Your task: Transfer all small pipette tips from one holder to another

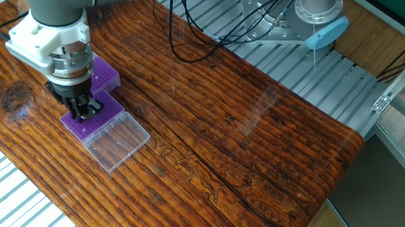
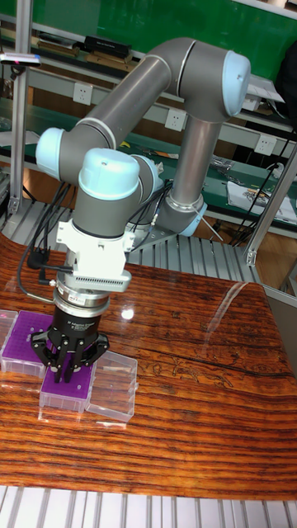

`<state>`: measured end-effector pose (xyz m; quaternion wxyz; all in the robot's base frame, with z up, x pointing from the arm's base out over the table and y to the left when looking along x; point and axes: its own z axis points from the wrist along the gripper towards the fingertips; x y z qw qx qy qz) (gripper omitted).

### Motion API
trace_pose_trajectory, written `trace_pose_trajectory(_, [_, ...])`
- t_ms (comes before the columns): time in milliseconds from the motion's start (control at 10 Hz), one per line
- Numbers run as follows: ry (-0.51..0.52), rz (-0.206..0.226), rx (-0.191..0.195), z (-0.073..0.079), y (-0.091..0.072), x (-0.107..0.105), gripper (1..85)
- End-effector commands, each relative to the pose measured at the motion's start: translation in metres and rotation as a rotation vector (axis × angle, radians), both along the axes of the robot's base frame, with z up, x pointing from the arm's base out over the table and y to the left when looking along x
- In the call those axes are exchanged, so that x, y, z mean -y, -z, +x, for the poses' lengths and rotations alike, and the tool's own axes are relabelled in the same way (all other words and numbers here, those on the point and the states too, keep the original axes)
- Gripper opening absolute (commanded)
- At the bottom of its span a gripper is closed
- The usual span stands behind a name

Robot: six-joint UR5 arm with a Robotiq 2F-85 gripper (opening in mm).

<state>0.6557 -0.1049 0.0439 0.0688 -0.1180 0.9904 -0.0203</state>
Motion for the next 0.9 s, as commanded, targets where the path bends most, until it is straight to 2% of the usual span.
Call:
trace_pose_trajectory(0, [-0.003,0.011,-0.003,0.0001,-0.0015,0.001,19.7])
trace_pose_trajectory(300, [-0.022,0.013,-0.011,0.0006,-0.0027,0.0048,19.0])
trace_pose_trajectory(800, [-0.031,0.034,-0.011,0.0012,-0.0016,-0.001,18.0])
